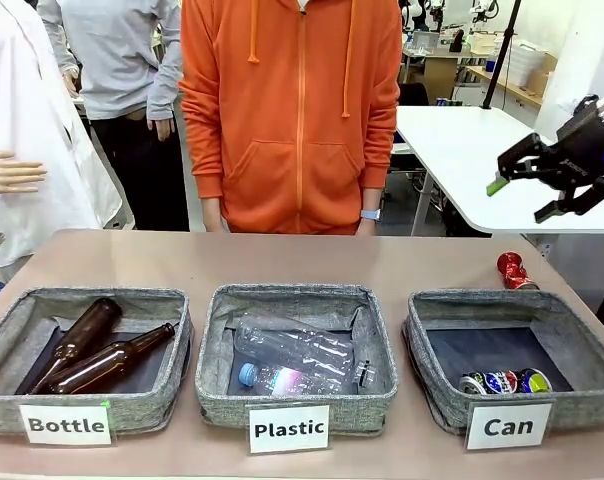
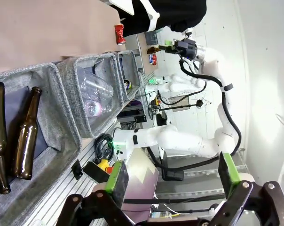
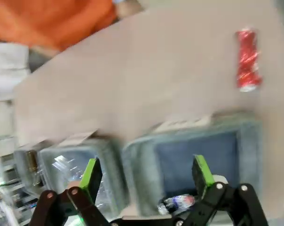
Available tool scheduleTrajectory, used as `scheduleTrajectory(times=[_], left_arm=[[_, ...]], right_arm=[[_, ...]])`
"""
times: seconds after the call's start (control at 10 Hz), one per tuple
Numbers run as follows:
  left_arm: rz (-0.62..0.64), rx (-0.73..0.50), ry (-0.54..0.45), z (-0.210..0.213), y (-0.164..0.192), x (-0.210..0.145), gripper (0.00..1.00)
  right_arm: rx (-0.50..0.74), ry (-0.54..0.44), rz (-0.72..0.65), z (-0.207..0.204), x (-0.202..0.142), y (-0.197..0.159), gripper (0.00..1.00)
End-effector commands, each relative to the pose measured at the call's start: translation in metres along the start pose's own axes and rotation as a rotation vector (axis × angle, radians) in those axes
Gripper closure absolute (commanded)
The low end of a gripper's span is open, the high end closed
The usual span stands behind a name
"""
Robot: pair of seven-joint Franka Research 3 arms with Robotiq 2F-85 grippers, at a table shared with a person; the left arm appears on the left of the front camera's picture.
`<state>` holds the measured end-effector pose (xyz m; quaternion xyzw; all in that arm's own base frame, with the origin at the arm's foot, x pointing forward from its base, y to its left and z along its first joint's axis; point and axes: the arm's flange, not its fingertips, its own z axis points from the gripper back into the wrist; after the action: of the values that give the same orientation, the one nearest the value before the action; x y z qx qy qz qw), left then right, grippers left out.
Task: Sort the can waste into the basket.
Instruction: Pick up the can waste from the table and place it in the right Fabric basket.
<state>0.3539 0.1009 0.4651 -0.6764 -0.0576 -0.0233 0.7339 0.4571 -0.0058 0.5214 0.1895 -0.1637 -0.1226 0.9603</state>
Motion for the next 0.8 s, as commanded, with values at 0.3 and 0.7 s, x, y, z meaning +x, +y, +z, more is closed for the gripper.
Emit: scheduleTrajectory(times=[0.3, 0.7], left_arm=[[0.01, 0.0, -0.006, -0.0011, -0.0025, -0.0013, 0.0], [0.01, 0.0, -0.006, -0.0011, -0.0025, -0.0013, 0.0]], right_arm=[[-0.264, -0.141, 0.051, -0.0243, 0.0057, 0.0047, 0.0], [-0.328, -0.134, 0.109, -0.0203, 0.0103, -0.0032, 0.0]])
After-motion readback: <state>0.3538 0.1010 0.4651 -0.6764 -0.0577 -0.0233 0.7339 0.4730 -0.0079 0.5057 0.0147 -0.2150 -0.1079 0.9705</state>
